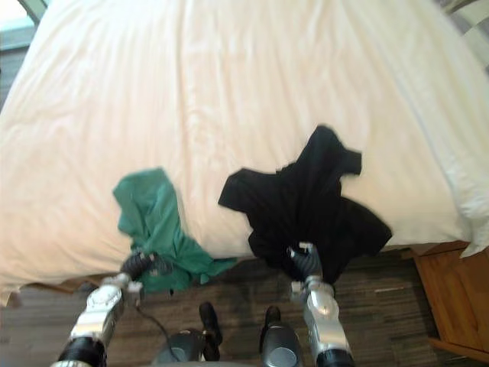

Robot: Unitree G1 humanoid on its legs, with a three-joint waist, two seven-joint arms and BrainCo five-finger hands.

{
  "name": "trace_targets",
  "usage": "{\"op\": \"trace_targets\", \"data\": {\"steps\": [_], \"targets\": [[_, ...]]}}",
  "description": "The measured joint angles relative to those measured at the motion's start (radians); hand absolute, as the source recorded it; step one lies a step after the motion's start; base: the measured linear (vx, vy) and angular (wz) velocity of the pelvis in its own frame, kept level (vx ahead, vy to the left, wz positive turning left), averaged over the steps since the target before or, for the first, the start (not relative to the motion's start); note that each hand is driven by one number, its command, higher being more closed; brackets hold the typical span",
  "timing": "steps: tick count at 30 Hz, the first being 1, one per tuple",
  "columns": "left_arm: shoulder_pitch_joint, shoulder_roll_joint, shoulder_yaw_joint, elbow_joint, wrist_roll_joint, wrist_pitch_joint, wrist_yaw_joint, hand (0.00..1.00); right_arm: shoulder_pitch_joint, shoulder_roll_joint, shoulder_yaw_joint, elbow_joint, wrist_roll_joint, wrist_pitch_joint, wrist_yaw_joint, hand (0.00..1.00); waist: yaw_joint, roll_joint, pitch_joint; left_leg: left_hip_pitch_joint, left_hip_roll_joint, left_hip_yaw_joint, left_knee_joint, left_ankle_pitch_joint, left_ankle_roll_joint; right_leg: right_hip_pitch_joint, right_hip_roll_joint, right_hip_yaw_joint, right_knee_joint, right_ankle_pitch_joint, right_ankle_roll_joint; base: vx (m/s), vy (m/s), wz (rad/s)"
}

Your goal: Tidy the bed and pick cloth on bed and put in laundry

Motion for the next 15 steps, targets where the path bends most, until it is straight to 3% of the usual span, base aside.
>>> {"op": "trace_targets", "data": {"steps": [5, 7, 12, 15], "targets": [[0.123, -0.058, 0.004, 0.053, -0.083, -0.036, -0.085, 1.00, 0.101, 0.009, -0.005, 0.045, 0.067, -0.054, 0.125, 1.00, 0.003, -0.005, -0.066, 0.079, -0.005, 0.009, -0.032, -0.006, -0.009, 0.096, 0.005, -0.006, -0.064, 0.010, 0.010, 0.07, 0.028, -0.03], [0.137, -0.059, 0.020, 0.053, -0.171, -0.061, -0.116, 1.00, 0.122, 0.029, -0.027, 0.046, 0.108, -0.079, 0.195, 1.00, 0.003, 0.000, -0.072, 0.102, -0.007, -0.001, -0.036, -0.006, -0.009, 0.132, 0.004, -0.019, -0.079, 0.013, 0.012, 0.01, 0.001, 0.13], [0.144, -0.099, 0.082, 0.028, -0.318, -0.079, -0.099, 1.00, 0.170, 0.033, -0.058, 0.046, 0.166, -0.065, 0.347, 1.00, 0.001, 0.022, -0.091, 0.122, -0.018, -0.062, -0.038, -0.006, -0.008, 0.197, -0.011, -0.089, -0.090, 0.003, 0.016, -0.02, -0.013, 0.36], [0.158, -0.113, 0.100, -0.009, -0.354, -0.079, -0.077, 1.00, 0.209, 0.041, -0.071, 0.041, 0.165, -0.042, 0.432, 1.00, 0.001, 0.011, -0.097, 0.128, -0.045, -0.129, -0.038, -0.002, -0.001, 0.208, -0.050, -0.150, -0.011, -0.053, 0.025, -0.03, -0.013, 0.61]]}}
